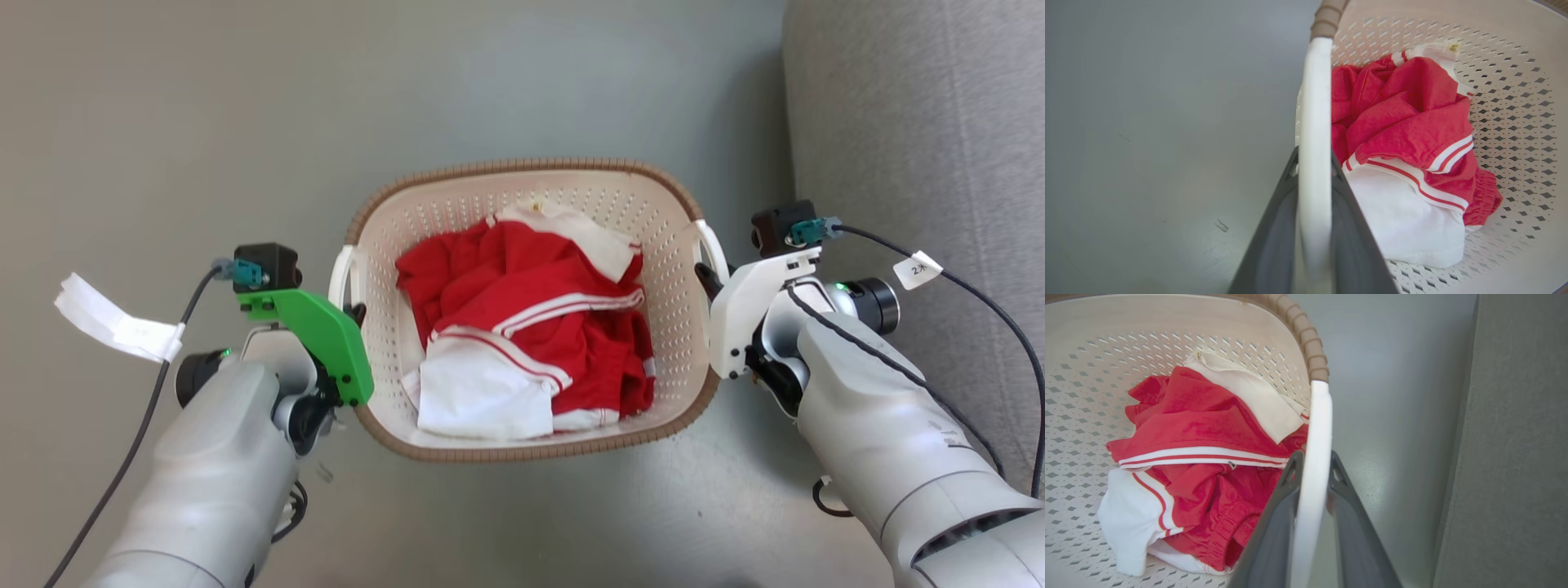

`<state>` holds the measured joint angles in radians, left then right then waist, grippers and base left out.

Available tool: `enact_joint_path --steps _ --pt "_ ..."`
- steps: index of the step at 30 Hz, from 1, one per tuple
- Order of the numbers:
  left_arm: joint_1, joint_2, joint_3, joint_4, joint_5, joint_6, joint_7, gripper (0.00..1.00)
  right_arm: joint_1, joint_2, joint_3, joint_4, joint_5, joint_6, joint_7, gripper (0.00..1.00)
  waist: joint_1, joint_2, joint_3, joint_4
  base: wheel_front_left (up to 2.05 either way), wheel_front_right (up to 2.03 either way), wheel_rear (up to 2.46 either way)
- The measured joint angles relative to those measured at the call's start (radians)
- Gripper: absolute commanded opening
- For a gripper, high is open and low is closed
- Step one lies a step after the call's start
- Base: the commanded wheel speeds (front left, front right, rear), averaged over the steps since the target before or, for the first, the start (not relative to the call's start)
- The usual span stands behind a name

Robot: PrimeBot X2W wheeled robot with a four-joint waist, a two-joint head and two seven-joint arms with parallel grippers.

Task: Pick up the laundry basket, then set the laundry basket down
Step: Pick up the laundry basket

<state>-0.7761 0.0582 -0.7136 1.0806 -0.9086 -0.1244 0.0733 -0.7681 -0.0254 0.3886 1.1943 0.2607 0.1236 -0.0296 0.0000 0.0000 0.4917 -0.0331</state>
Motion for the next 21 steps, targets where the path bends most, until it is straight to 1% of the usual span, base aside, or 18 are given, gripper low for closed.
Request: enact_joint_path --steps 4,12,13,21 --pt "0.024 0.001 -0.003 -0.001 -0.012 0.0 0.013 0.0 0.012 0.003 0.001 0.015 0.015 0.008 0.013 0.0 0.0 0.0 -0.044 -0.005 0.0 0.0 0.0" --pt "0.081 0.01 -0.009 0.007 -0.052 -0.001 0.04 0.0 0.052 0.019 0.006 0.04 0.049 0.011 0.053 0.0 0.0 0.0 -0.134 -0.013 0.0 0.0 0.0" --pt "0.085 0.013 -0.009 0.009 -0.059 -0.007 0.044 0.0 0.057 0.02 0.008 0.041 0.049 0.012 0.058 0.0 0.0 0.0 -0.145 -0.014 0.0 0.0 0.0" --pt "0.126 0.018 -0.022 0.011 -0.074 -0.008 0.078 0.0 0.098 0.024 0.019 0.045 0.085 0.017 0.107 0.0 0.0 0.0 -0.231 -0.024 0.0 0.0 0.0"
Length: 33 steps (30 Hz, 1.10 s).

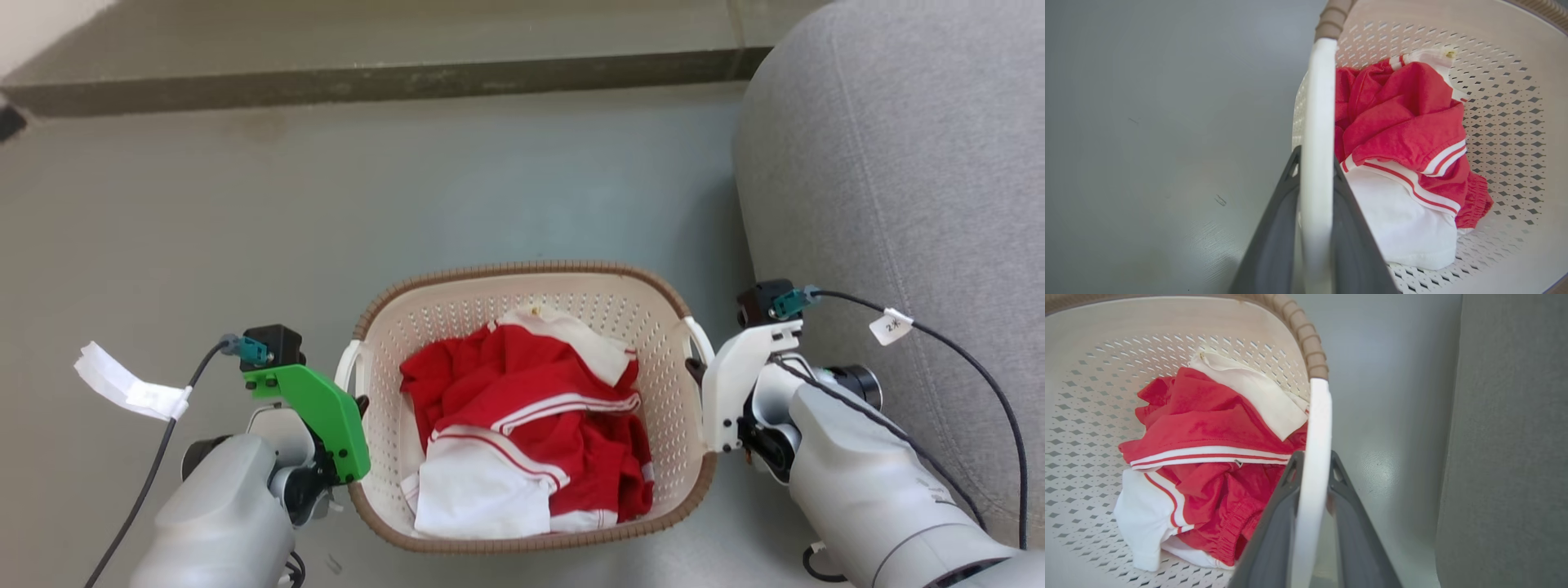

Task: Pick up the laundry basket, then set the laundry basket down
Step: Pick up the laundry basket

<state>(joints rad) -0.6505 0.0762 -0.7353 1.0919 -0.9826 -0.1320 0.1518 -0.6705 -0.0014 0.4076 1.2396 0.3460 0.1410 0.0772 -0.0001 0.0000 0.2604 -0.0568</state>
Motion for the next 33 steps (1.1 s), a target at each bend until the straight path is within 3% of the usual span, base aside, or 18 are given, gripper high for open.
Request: enact_joint_path --steps 33 --pt "0.168 0.014 -0.019 0.031 -0.106 0.0 0.141 0.0 0.197 -0.004 0.146 -0.08 0.201 0.0 0.175 0.0 0.0 0.0 -0.269 -0.03 0.0 0.0 0.0"
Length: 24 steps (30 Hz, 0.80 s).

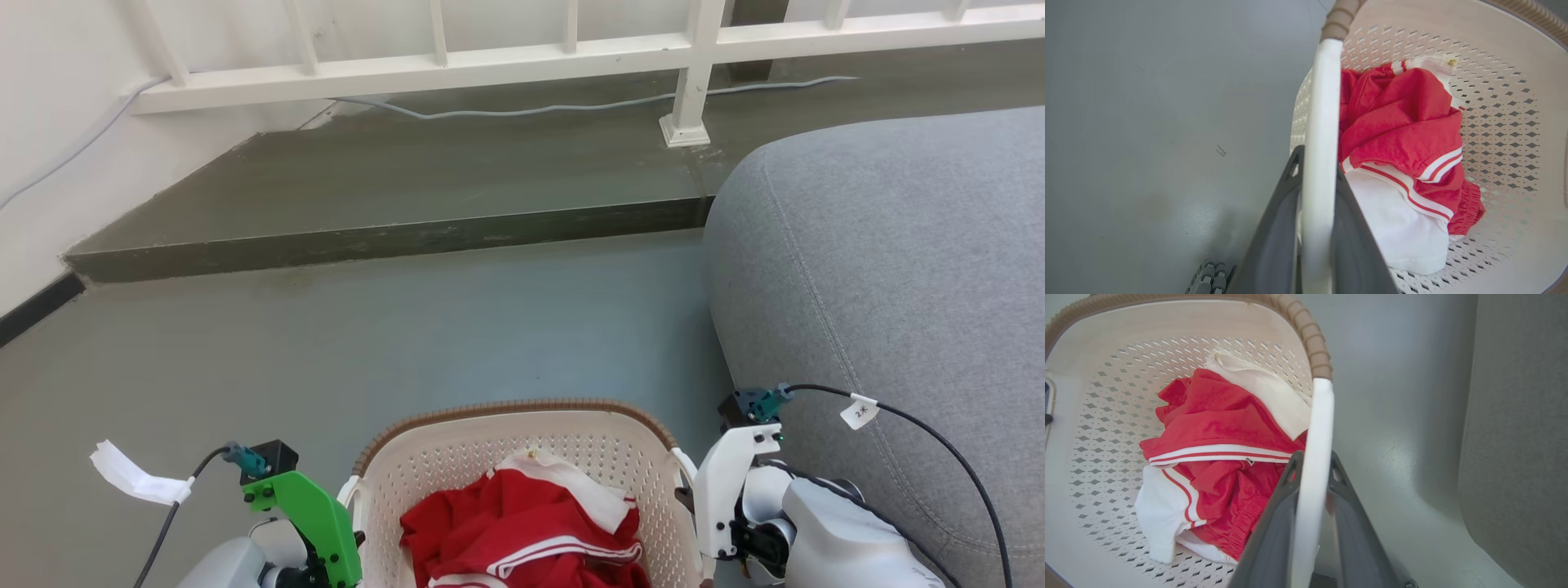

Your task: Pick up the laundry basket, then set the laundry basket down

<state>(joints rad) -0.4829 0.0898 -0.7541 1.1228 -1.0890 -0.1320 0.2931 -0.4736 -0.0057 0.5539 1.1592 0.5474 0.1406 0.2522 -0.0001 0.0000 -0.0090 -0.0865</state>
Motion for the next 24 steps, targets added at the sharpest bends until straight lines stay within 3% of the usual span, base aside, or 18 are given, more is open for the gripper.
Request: enact_joint_path --steps 24 --pt "0.011 0.009 -0.004 -0.005 -0.014 0.0 0.005 0.0 0.001 0.0 0.03 -0.003 0.028 0.0 0.005 0.0 0.0 0.0 -0.006 -0.005 0.0 0.0 0.0"
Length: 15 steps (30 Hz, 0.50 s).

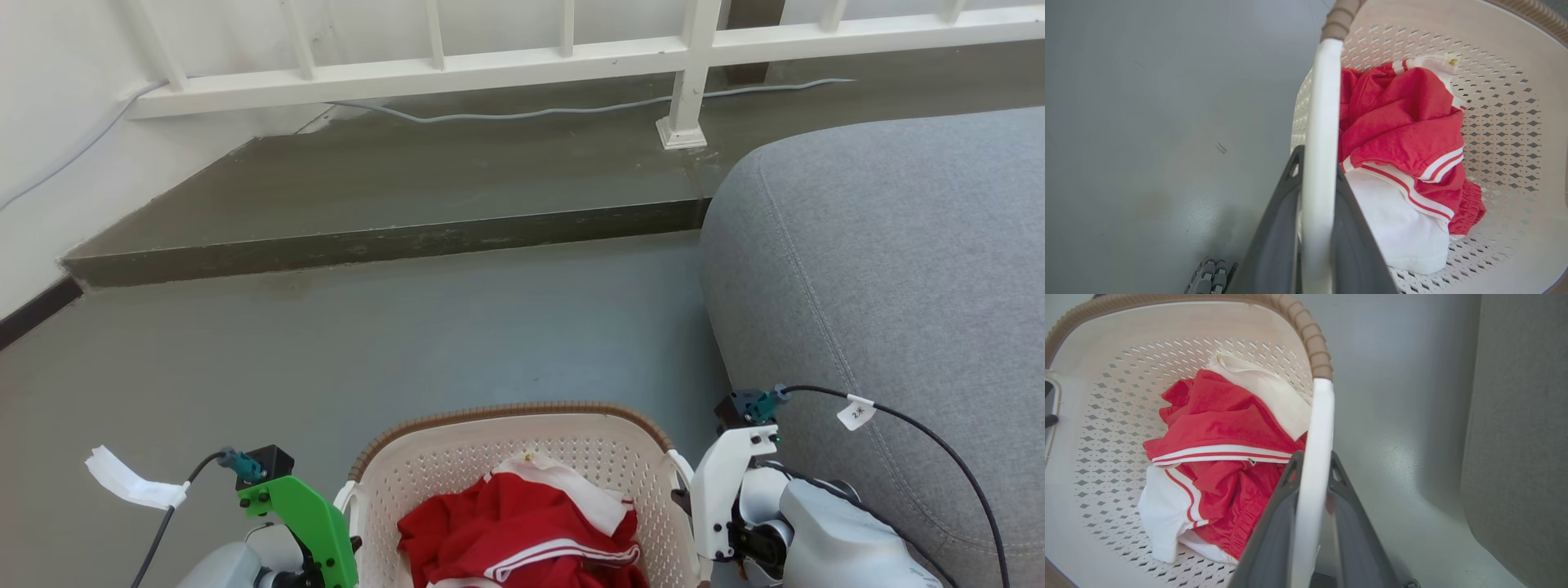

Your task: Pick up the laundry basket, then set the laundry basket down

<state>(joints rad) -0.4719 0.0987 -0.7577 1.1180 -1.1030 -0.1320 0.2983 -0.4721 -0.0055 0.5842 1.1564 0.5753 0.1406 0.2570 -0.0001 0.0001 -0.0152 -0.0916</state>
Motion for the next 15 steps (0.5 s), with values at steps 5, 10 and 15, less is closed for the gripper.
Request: enact_joint_path --steps 5,10,15 --pt "0.0 0.004 -0.005 -0.003 0.0 0.0 0.0 0.0 0.0 0.0 0.005 0.0 0.013 0.0 -0.001 0.0 0.0 0.0 0.001 0.0 0.0 0.0 0.0" --pt "0.0 0.008 -0.012 -0.003 0.0 0.0 -0.005 0.0 0.0 0.0 0.009 0.0 0.024 0.0 -0.002 0.0 0.0 0.0 0.002 0.0 0.0 0.0 0.0" --pt "0.0 0.009 -0.015 -0.003 0.0 0.0 -0.018 0.0 0.0 0.0 0.009 -0.001 0.033 0.0 -0.014 0.0 0.0 0.0 0.004 0.001 0.0 0.0 0.0"
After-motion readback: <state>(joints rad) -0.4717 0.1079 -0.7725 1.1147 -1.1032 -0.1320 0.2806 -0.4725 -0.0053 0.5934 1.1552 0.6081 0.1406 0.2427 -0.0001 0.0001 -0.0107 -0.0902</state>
